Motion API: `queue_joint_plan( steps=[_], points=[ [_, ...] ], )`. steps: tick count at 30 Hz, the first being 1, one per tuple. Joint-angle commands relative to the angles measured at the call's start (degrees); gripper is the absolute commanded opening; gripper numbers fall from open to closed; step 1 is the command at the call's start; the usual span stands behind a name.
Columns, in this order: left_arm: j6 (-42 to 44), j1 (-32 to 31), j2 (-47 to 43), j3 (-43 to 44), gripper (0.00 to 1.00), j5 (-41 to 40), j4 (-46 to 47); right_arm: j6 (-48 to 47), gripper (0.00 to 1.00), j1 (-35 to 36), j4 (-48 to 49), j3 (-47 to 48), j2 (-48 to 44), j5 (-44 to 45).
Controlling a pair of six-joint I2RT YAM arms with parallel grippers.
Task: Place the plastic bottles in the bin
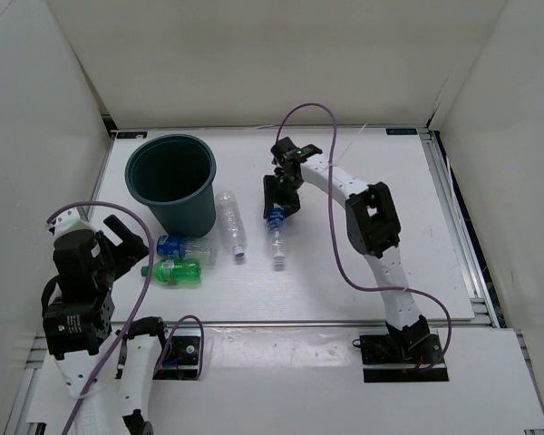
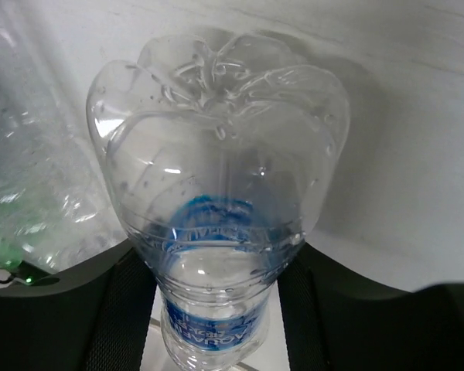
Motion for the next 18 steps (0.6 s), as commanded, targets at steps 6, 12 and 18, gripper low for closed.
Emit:
queue_joint_plan(
  steps=[6,12,18],
  points=[
    [-4.81,-0.30,2.16,-3.88,1.00,-0.49,0.98,6.38,0.47,-2.68,5.52,10.59,-20.82,-2.93],
    [-11.14,-0.30,8.64,-5.47,1.00,0.03,-4.28,11.84,0.45,0.81,26.86,18.94,-20.48,-6.74],
    [-10.90,-0.30,12.96,0.22,1.00,4.41,-7.10,4.83,0.42,7.76,42.41,24.94,-13.54,6.06]
  ],
)
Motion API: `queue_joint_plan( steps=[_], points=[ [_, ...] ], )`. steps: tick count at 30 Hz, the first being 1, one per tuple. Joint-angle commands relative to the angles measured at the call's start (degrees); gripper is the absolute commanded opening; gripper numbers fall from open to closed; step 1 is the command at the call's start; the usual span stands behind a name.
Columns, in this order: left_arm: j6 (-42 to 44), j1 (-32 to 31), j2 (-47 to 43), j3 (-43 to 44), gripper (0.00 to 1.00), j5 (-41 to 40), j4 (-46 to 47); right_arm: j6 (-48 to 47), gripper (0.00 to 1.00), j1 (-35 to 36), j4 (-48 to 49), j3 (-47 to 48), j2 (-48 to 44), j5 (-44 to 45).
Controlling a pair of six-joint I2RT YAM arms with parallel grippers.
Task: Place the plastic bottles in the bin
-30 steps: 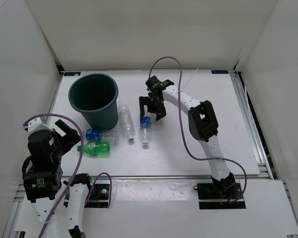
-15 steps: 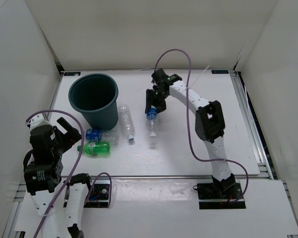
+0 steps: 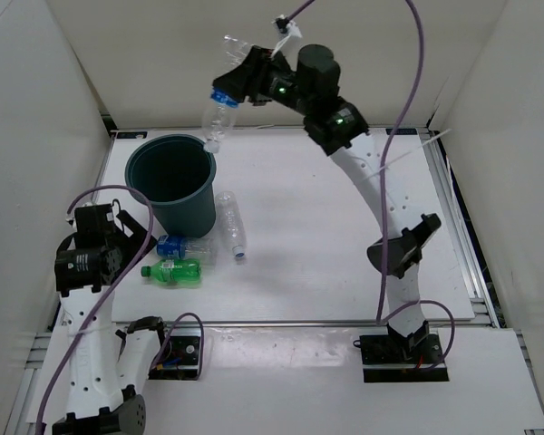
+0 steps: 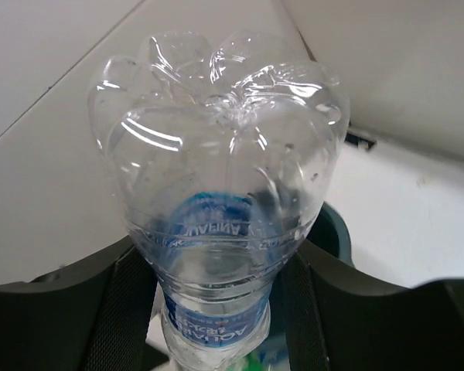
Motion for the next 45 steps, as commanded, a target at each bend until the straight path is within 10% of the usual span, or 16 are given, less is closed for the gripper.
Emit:
queue_joint_plan(
  steps=[1,7,12,22,33,45],
  points=[
    [0.02,-0.25,1.62,5.57,1.00,3.88,-3.19,-6.06,0.43,4.86,11.97,-1.25,6.60,9.68],
    [5.64,-0.25,7.69,12.69,1.00,4.50,-6.98,-19.52,0.52,11.99,24.02,0.60,13.28,19.98],
    [4.95,-0.25,8.75,14.72,1.00,4.58,-6.98,-26.29,1.00,14.01,23.42,1.22,13.65,21.21],
    [-13.30,-0.25,1.02,-4.42,1.00,8.98,4.00,-6.82,1.00,9.81,1.12,-10.80,-7.00,33.52],
    [-17.30,0.28,-3.90,-7.25,1.00,0.46,9.11,-1.94,1.00,-5.84,-8.67,-40.00,-10.45,-12.05],
    [-16.51,0.28,-9.97,-5.59,1.00,-4.55,5.42,-3.80,1.00,-2.51,-6.74,-34.91,8.97,-22.11]
  ],
)
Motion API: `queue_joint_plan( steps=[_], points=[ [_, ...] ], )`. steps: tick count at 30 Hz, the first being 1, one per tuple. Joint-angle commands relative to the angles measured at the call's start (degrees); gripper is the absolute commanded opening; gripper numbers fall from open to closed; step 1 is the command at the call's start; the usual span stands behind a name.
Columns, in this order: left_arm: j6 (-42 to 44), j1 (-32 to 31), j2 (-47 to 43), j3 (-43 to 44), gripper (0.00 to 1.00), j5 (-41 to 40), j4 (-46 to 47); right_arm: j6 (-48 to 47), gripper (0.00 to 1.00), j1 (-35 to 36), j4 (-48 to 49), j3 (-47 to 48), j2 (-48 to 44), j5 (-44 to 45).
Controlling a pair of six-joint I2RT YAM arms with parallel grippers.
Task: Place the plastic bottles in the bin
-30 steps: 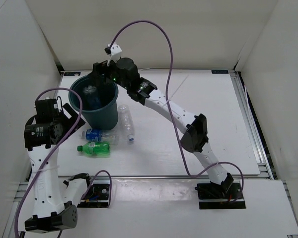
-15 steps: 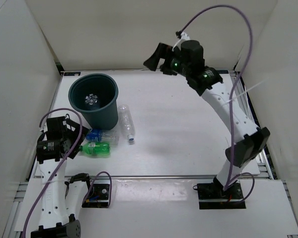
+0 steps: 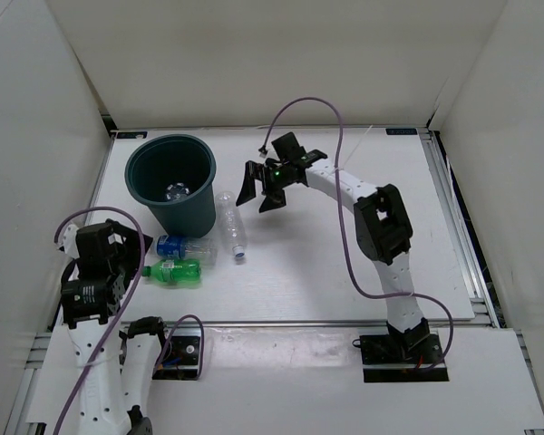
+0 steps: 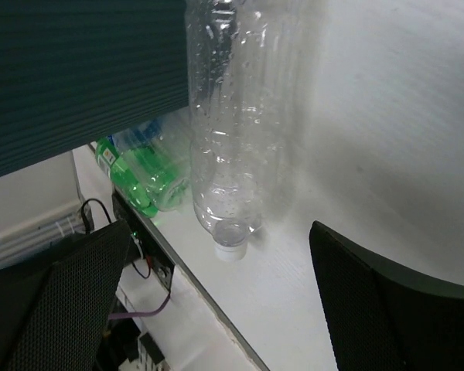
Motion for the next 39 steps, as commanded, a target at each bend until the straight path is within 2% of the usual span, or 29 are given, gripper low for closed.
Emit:
queue_joint_plan(
  steps=[1,12,15,20,23,26,29,31,32,35,39],
  points=[
    [0.46,0.21,-0.49,2.40,1.00,-3.24,-1.60,-1.39,1.00,1.34,1.59,4.81,2.13,-5.82],
    [2.13,0.21,0.13,4.68,1.00,-6.05,-5.99,-0.25,1.00,4.15,1.59,10.70,12.60,-7.06],
    [2.83,0.21,0.13,4.68,1.00,-6.58,-7.22,-0.25,0.96,4.15,1.59,12.37,14.71,-7.06],
    [3.36,0.21,0.13,4.68,1.00,-7.28,-8.45,0.28,0.82,4.15,1.59,13.69,16.56,-7.59],
    [3.36,0.21,0.13,4.68,1.00,-7.28,-8.45,0.28,0.67,3.10,1.59,10.01,14.55,-7.59],
    [1.70,0.21,0.13,3.98,1.00,-6.67,-8.45,-0.34,0.55,1.79,1.59,4.83,8.33,-7.59],
    [-1.46,0.21,-1.27,1.17,1.00,-5.97,-7.76,-1.48,0.48,0.21,1.59,0.53,2.79,-6.98],
    [-2.61,0.21,-2.06,-0.32,1.00,-4.74,-6.97,-2.00,0.47,-1.20,1.07,-1.07,0.23,-6.45],
    [-3.14,0.21,-2.77,-1.63,1.00,-4.74,-6.18,-2.01,0.41,-1.21,1.06,-2.21,-2.05,-6.45],
    [-4.46,0.21,-2.77,-3.31,1.00,-3.42,-4.86,-2.01,0.35,-3.75,-0.42,-2.83,-7.06,-5.92],
    [-5.60,0.21,-1.37,-3.85,1.00,-1.92,-3.53,-2.01,0.33,-5.77,-0.43,-2.93,-13.40,-5.92]
  ],
)
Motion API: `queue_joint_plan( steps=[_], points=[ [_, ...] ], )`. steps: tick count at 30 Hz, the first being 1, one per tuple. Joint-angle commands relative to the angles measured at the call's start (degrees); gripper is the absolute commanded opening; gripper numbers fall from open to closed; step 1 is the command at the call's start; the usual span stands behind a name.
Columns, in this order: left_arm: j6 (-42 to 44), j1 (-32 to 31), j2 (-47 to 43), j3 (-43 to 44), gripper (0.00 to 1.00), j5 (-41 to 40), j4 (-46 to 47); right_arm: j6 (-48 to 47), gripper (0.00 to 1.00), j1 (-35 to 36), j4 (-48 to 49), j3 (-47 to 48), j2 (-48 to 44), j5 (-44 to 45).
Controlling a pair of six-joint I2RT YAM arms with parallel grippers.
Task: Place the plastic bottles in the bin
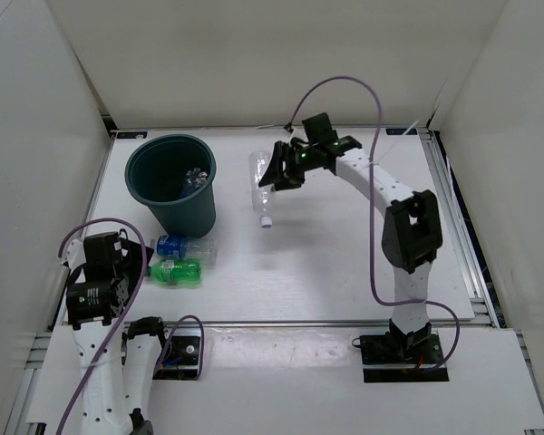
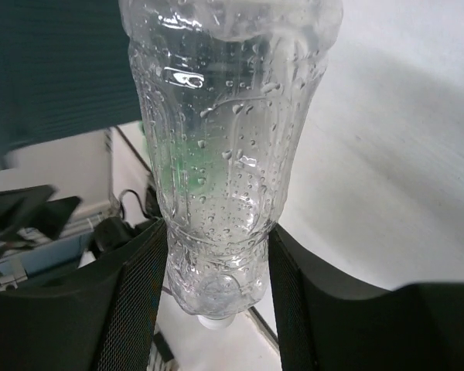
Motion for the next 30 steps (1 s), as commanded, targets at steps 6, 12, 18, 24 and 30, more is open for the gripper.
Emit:
queue_joint_plan(
  steps=[6,12,18,24,30],
  points=[
    [-1.85,0.21,2.91,-1.51,1.00,4.28,2.07,2.11,0.29,-0.80,-0.18,18.89,-6.88,1.86],
    [1.40,0.21,3.96,0.58,1.00,5.33,0.21,6.77,0.28,5.26,13.34,34.27,1.71,12.76],
    [9.21,0.21,8.08,3.93,1.00,7.95,-2.24,1.01,0.36,12.81,24.68,41.33,8.58,23.81],
    [13.88,0.21,13.45,6.22,1.00,9.72,-3.74,-18.65,0.48,20.20,30.32,41.33,12.62,34.64],
    [11.61,0.21,16.00,6.23,1.00,12.80,-1.73,-30.66,1.00,23.64,34.46,38.70,12.91,41.95]
  ],
)
